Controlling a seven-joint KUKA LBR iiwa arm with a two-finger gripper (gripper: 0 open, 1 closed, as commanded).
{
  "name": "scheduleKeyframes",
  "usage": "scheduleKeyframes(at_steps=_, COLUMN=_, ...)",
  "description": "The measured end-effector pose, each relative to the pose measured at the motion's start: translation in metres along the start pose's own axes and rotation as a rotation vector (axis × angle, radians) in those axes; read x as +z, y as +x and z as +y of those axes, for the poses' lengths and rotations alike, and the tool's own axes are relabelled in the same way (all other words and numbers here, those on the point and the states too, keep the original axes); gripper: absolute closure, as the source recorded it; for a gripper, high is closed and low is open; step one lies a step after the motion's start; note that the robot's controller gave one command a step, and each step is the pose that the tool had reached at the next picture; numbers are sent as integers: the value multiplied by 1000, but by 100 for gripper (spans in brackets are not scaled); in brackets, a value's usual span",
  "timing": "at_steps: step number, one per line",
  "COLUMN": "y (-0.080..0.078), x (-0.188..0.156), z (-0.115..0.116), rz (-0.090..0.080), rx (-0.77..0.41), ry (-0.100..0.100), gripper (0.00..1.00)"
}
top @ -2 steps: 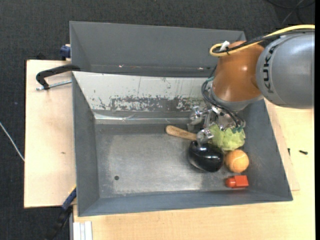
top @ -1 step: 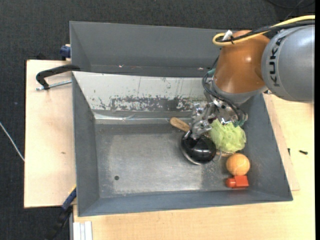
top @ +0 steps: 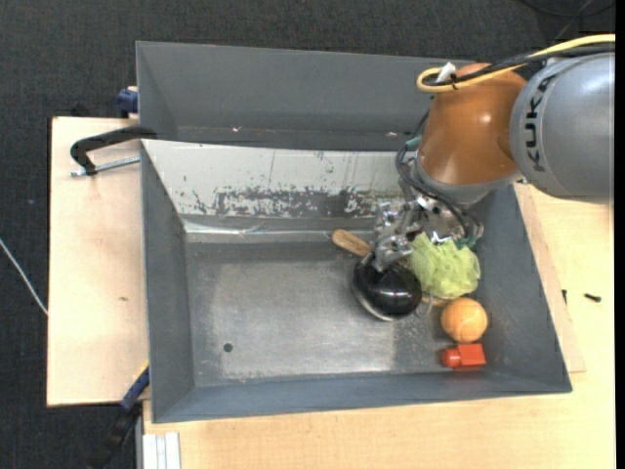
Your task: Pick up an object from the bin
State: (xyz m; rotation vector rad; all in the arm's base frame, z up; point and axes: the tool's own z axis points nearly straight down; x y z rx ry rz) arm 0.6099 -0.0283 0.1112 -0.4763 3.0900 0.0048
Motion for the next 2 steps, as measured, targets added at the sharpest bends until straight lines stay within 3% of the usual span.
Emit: scheduleKeyframes(at_steps=2, y=-1, x=-80, z=1, rz=11, rx=1, ry=1, gripper=100)
